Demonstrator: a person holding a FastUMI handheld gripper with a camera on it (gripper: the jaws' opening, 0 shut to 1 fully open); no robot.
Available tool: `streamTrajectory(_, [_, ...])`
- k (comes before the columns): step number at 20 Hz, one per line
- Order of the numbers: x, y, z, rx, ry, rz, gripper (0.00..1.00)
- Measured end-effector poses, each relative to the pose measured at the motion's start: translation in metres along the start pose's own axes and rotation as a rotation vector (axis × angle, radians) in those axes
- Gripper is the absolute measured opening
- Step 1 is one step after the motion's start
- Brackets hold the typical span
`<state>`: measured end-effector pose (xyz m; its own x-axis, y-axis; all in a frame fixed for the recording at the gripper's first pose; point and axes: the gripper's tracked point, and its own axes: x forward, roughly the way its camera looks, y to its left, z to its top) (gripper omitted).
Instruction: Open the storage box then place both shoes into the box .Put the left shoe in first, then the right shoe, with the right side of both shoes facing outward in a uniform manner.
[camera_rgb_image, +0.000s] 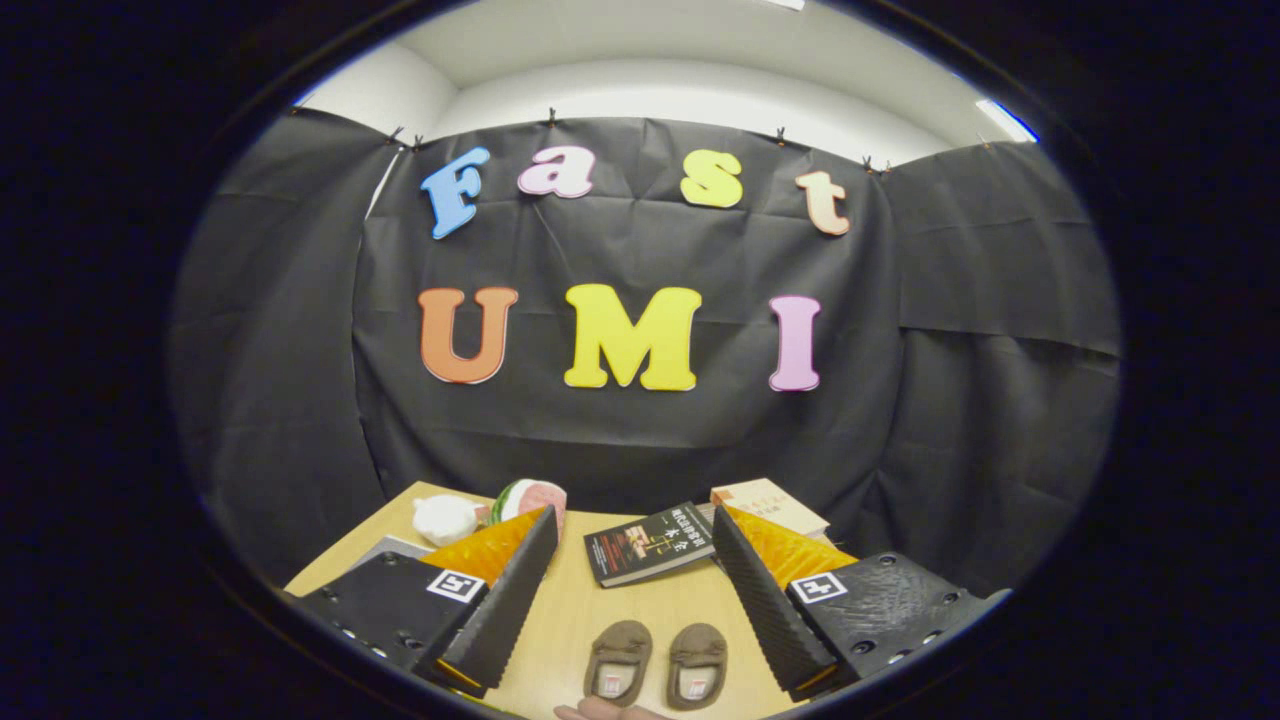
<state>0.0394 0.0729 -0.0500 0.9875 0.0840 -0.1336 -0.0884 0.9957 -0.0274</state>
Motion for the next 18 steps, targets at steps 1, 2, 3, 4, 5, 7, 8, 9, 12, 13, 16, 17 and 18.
streamTrajectory(1, [0.007, 0.008, -0.007, 0.0, 0.012, 0.022, 0.95])
streamTrajectory(2, [0.013, 0.017, -0.015, -0.002, 0.026, 0.038, 0.95])
streamTrajectory(3, [0.019, 0.023, -0.022, -0.006, 0.041, 0.052, 0.95])
streamTrajectory(4, [0.026, 0.033, -0.03, -0.012, 0.05, 0.066, 0.95])
streamTrajectory(5, [0.032, 0.04, -0.039, -0.023, 0.064, 0.072, 0.95])
streamTrajectory(7, [0.044, 0.06, -0.062, -0.027, 0.108, 0.101, 0.95])
streamTrajectory(8, [0.051, 0.072, -0.075, -0.023, 0.134, 0.121, 0.95])
streamTrajectory(9, [0.055, 0.083, -0.087, -0.017, 0.163, 0.141, 0.95])
streamTrajectory(12, [0.072, 0.121, -0.13, 0.026, 0.282, 0.226, 0.95])
streamTrajectory(13, [0.076, 0.13, -0.143, 0.038, 0.316, 0.241, 0.95])
streamTrajectory(16, [0.091, 0.148, -0.182, 0.08, 0.419, 0.274, 0.95])
streamTrajectory(17, [0.093, 0.153, -0.192, 0.108, 0.454, 0.292, 0.95])
streamTrajectory(18, [0.097, 0.159, -0.203, 0.133, 0.483, 0.308, 0.95])
